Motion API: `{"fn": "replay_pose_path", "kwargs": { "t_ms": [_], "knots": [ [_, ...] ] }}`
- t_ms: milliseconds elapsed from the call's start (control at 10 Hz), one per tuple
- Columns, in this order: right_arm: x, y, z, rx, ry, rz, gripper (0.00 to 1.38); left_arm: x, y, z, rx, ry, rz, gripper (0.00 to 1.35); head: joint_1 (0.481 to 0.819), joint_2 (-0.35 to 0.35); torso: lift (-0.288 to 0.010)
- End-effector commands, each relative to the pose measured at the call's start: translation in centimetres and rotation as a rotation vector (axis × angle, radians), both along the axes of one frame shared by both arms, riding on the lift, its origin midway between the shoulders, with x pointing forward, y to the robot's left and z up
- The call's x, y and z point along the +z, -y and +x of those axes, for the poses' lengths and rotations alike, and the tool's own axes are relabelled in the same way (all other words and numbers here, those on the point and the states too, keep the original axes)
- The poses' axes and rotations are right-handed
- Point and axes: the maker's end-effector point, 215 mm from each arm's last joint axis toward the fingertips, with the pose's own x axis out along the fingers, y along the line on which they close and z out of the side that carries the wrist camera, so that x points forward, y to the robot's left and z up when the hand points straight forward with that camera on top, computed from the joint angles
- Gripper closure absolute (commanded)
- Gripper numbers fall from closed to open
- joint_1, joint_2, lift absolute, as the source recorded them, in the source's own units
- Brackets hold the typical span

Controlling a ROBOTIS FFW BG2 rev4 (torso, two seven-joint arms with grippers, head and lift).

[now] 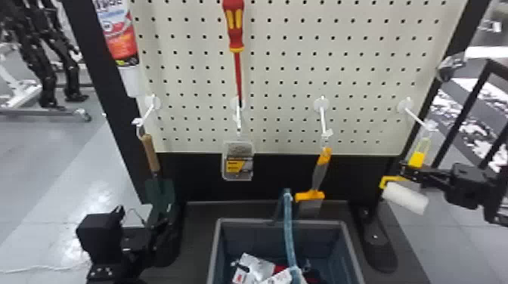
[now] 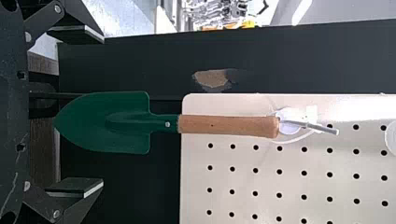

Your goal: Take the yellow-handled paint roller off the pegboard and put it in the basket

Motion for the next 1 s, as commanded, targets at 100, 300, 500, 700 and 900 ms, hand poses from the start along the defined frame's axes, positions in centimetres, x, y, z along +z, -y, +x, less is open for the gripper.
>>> {"fn": "replay_pose_path", "kwargs": {
  "t_ms": [100, 300, 500, 700, 900],
  "knots": [
    [-0.3, -0.2, -0.4, 0.014, -0.008, 0.003, 1.20, 0.1, 0.1, 0.1, 0.001, 0.001, -0.004, 0.21, 0.549, 0.000, -0.100],
    [-0.3, -0.4, -0.7, 0.025, -0.014, 0.004, 1.20, 0.0, 0.1, 0.0, 0.001, 0.000, -0.004, 0.21, 0.549, 0.000, -0.100],
    [-0.2, -0.5, -0.7, 0.030, -0.012, 0.004, 1.20, 0.0, 0.2, 0.0, -0.001, 0.000, -0.004, 0.21, 0.549, 0.000, -0.100],
    [0.2, -0.6, -1.2, 0.044, -0.010, 0.004, 1.20, 0.0, 0.1, 0.0, 0.001, 0.000, -0.004, 0.21, 0.549, 0.000, -0.100],
    [0.7, -0.2, -2.5, 0.042, -0.012, -0.007, 1.20, -0.1, 0.1, 0.0, 0.001, -0.002, -0.003, 0.21, 0.549, 0.000, -0.100]
  ]
}}
